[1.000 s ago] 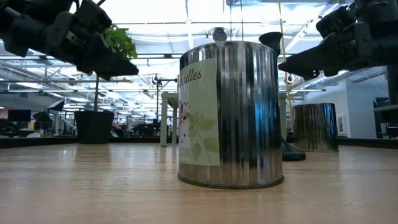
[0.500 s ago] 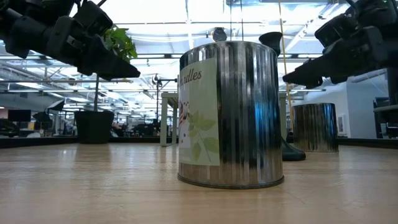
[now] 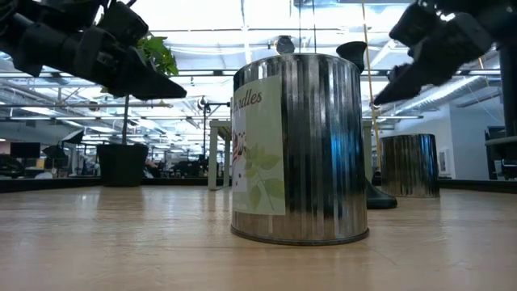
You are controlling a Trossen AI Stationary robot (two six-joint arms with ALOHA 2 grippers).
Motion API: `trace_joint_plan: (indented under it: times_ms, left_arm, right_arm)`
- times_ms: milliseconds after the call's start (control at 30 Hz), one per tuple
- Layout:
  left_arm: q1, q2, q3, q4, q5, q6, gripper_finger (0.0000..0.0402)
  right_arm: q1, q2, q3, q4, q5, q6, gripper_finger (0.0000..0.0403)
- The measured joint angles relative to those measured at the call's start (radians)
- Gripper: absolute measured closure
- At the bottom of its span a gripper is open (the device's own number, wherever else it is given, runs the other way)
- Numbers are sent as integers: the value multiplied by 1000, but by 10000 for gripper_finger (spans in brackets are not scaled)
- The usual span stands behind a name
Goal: Pick & Place candle stick holders
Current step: Put the top silver scented candle on the shelf aligned with the other silver scented candle
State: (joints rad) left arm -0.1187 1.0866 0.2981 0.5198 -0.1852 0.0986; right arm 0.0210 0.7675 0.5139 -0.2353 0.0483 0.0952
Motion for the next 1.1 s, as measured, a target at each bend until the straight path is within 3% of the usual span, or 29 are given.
trace_joint_plan:
  times_ms: [567,1100]
  left_arm:
    - [2,0,0,-58,1,3,279]
    - [2,0,0,-55,1,9,279]
  right_arm:
    - [20,-1,-13,-227,3,84,167]
    - [20,-1,-22,-212,47,76,172]
